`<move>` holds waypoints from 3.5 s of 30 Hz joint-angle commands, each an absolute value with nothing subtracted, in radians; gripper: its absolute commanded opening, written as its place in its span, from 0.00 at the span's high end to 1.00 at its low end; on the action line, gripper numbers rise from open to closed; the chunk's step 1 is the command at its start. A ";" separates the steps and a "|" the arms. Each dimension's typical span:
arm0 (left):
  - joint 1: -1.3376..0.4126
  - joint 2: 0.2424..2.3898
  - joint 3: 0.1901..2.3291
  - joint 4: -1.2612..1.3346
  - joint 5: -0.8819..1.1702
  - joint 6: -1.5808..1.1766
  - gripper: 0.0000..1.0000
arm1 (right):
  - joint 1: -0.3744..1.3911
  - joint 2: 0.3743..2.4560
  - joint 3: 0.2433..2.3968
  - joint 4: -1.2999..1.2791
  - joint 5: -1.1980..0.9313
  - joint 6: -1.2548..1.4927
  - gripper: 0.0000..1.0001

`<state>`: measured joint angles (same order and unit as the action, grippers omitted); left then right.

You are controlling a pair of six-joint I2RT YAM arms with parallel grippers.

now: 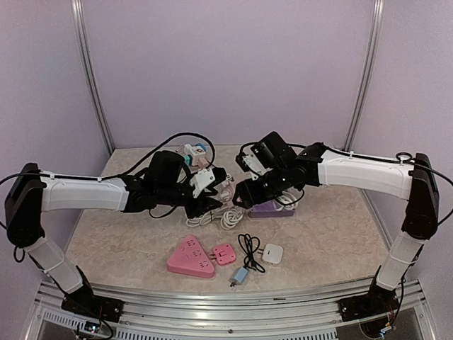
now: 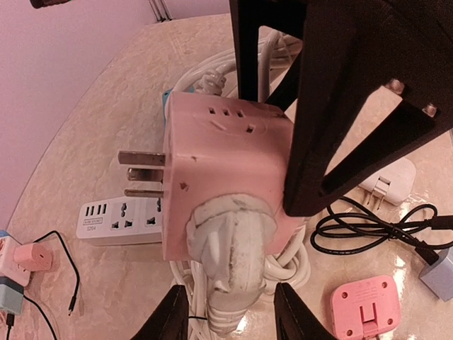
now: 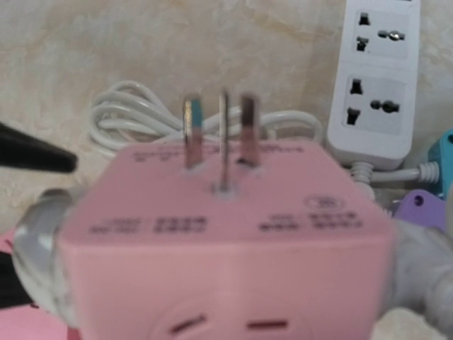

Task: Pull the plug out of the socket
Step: Remove the plug from the socket.

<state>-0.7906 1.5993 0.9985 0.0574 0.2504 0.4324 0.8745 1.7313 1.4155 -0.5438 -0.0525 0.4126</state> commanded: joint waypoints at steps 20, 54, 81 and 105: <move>-0.845 1.620 0.996 0.055 0.140 0.471 0.86 | 0.875 1.700 1.425 -0.424 -0.116 0.433 1.00; -0.817 1.584 1.058 -0.080 0.322 0.469 1.00 | 0.873 1.694 1.376 -0.495 0.042 0.333 1.00; -0.856 1.590 1.000 0.067 0.139 0.465 0.67 | 0.891 1.742 1.426 -0.452 -0.147 0.387 1.00; -0.871 1.575 0.994 0.045 0.134 0.492 1.00 | 0.887 1.734 1.406 -0.475 -0.098 0.360 1.00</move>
<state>-0.8677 1.6073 1.0058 0.0566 0.0967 0.4843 0.8745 1.7409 1.3849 -0.5182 -0.0933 0.4168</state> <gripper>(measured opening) 0.170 0.627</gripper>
